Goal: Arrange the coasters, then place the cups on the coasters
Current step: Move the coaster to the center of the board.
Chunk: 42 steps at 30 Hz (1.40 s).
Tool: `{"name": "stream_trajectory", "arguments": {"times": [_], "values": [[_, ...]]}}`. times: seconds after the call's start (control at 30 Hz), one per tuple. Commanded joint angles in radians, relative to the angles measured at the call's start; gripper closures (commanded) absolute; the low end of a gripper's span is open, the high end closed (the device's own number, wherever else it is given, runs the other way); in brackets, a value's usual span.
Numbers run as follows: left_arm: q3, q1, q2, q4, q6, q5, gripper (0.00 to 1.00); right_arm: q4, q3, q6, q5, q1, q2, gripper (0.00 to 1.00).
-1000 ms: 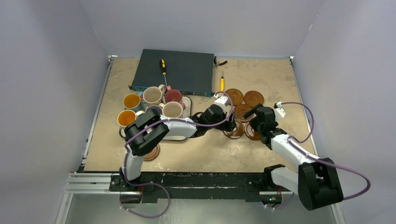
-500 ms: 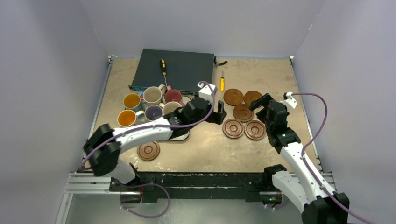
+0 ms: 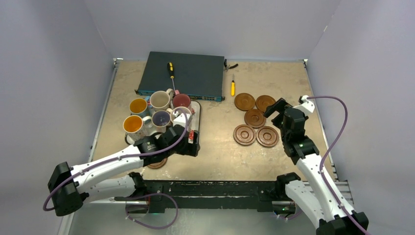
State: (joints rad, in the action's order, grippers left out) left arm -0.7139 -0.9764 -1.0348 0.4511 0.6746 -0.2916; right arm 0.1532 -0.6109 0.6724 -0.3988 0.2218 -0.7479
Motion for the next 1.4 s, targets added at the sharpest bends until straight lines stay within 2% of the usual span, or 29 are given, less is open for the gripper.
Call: {"name": "stream_trajectory", "arguments": {"times": [0.0,0.2,0.47,0.77,1.37], "values": [[0.045,0.006,0.073,0.164,0.148,-0.047,0.08,-0.033,-0.012,-0.028,0.014,-0.004,-0.004,0.02],[0.090,0.026,0.107,0.206,0.232,-0.077,0.01,-0.046,0.002,-0.036,0.028,-0.004,-0.002,0.02],[0.179,0.118,0.131,0.215,0.298,-0.148,0.01,-0.031,0.017,-0.052,0.023,-0.004,0.030,0.02],[0.237,0.212,0.189,0.169,0.305,-0.212,0.01,-0.013,0.016,-0.067,0.021,-0.004,0.049,0.02],[0.302,0.263,0.108,0.063,0.296,-0.144,0.02,-0.027,0.009,-0.076,0.033,-0.003,0.041,0.02]]}}
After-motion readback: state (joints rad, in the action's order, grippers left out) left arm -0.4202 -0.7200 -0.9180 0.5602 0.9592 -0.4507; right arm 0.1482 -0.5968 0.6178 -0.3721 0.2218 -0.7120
